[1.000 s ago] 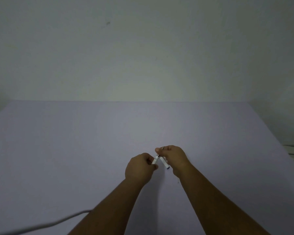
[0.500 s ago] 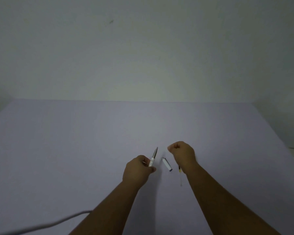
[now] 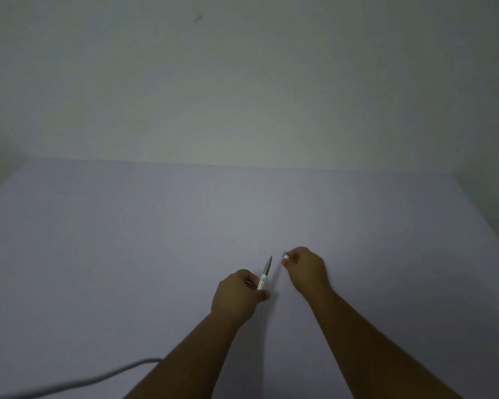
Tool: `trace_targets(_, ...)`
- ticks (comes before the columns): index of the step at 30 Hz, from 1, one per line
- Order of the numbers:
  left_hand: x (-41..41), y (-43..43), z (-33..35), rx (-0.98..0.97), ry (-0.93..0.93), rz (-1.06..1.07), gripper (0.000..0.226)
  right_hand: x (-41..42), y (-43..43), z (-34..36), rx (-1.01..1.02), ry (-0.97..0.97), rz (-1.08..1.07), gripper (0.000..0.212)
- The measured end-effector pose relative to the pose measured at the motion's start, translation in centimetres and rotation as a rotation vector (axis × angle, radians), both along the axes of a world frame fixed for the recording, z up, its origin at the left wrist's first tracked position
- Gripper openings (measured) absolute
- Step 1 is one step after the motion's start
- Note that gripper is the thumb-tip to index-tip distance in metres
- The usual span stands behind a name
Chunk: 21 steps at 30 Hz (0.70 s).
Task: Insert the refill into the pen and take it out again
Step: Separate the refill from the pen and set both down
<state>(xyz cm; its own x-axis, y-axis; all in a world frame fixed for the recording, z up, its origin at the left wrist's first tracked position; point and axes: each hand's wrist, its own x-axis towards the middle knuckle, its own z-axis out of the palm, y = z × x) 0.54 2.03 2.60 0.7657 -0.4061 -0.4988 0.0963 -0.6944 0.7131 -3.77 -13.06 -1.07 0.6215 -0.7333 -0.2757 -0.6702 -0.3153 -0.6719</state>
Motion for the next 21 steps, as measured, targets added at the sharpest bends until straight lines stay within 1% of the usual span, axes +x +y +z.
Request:
trace_targets(2, 0.0, -0.1, 0.1, -0.003, 0.005, -0.01, 0.021, 0.5, -0.1, 1.5, 0.267, -0.271, -0.188, 0.02)
trace_targets(3, 0.0, -0.2, 0.2, -0.003, 0.006, -0.017, 0.021, 0.8, 0.0, 2.2, 0.418, -0.384, -0.255, 0.013)
trace_targets(4, -0.1, -0.3, 0.3, -0.002, 0.008, -0.023, 0.021, 0.9, 0.0, 2.9, 0.53, -0.463, -0.29, 0.007)
trace_targets(5, -0.2, -0.5, 0.3, -0.001, 0.006, -0.029, 0.021, 1.0, 0.0, 3.5, 0.578, -0.497, -0.304, 0.007)
trace_targets(7, -0.3, -0.6, 0.4, 0.001, -0.006, -0.036, 0.023, 1.0, -0.1, 4.1, 0.612, -0.515, -0.306, 0.009)
trace_targets(12, -0.7, -0.9, 0.6, -0.004, -0.031, -0.048, 0.021, 0.4, 0.0, 4.3, 0.648, -0.473, -0.268, 0.014)
trace_targets(17, -1.1, -1.2, 0.7, -0.009, -0.047, -0.059, 0.02, -0.7, 0.5, 3.9, 0.66, -0.443, -0.19, 0.014)
trace_targets(21, -1.2, -1.4, 0.8, -0.014, -0.064, -0.062, 0.02, -1.1, 0.8, 3.9, 0.654, -0.404, -0.146, 0.02)
